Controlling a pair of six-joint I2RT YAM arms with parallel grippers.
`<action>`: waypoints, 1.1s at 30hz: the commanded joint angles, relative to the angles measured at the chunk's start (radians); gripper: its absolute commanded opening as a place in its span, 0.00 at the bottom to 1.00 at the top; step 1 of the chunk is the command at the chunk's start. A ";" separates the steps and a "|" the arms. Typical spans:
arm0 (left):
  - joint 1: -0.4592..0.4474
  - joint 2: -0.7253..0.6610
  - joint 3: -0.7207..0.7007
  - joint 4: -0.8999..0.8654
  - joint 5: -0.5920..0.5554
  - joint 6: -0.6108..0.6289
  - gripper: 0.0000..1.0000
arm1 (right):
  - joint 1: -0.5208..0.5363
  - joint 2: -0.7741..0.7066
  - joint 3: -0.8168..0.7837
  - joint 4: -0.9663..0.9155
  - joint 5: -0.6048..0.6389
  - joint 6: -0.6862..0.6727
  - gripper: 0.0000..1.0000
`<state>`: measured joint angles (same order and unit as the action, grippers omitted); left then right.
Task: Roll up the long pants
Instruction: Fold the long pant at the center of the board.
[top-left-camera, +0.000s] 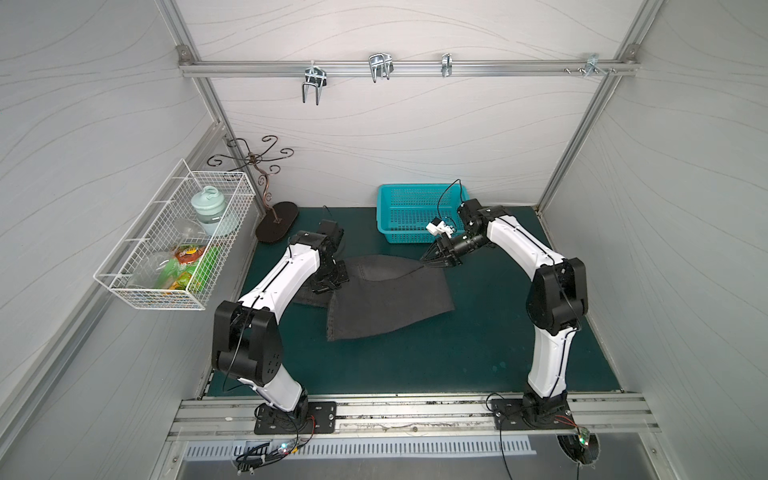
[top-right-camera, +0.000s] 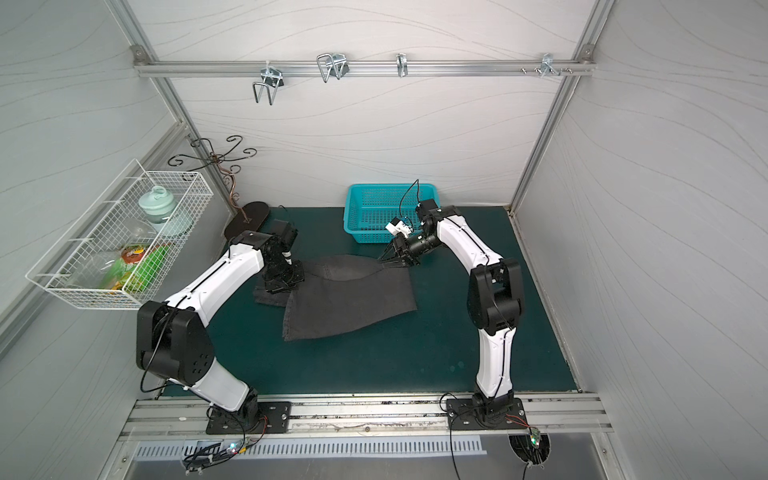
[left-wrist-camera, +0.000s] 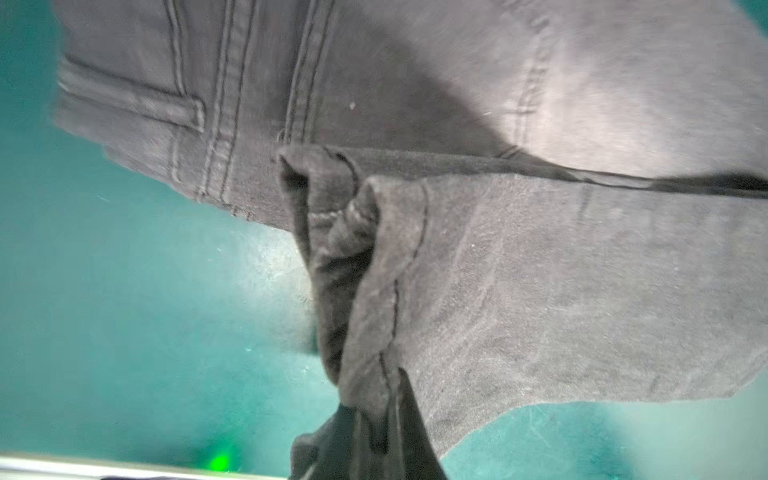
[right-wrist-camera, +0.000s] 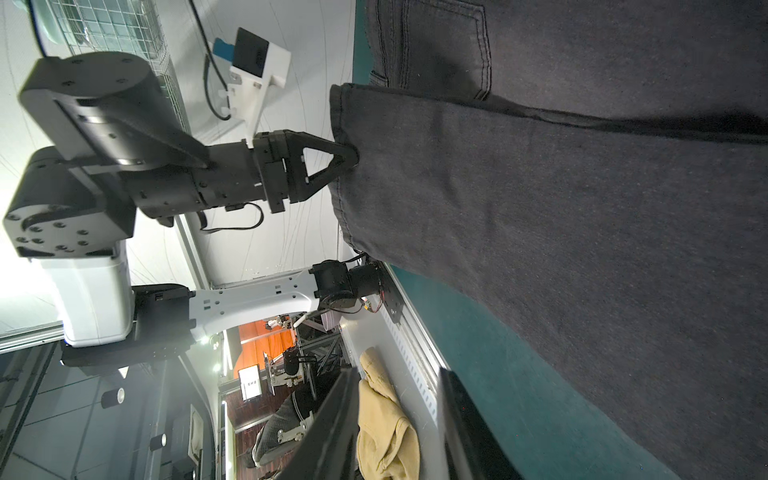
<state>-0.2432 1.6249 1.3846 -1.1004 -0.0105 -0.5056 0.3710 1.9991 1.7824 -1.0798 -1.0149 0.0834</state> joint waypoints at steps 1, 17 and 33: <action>-0.005 0.063 0.082 -0.099 -0.121 0.029 0.00 | -0.005 0.010 0.029 -0.005 -0.022 0.004 0.35; -0.018 0.147 0.406 -0.200 -0.279 0.143 0.00 | -0.006 0.072 0.083 -0.030 0.023 -0.020 0.35; -0.016 0.216 0.541 -0.146 -0.421 0.233 0.00 | -0.003 0.185 0.131 -0.049 0.052 -0.048 0.33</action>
<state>-0.2584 1.8076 1.8721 -1.2743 -0.3603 -0.3023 0.3706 2.1853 1.9171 -1.0962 -0.9684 0.0586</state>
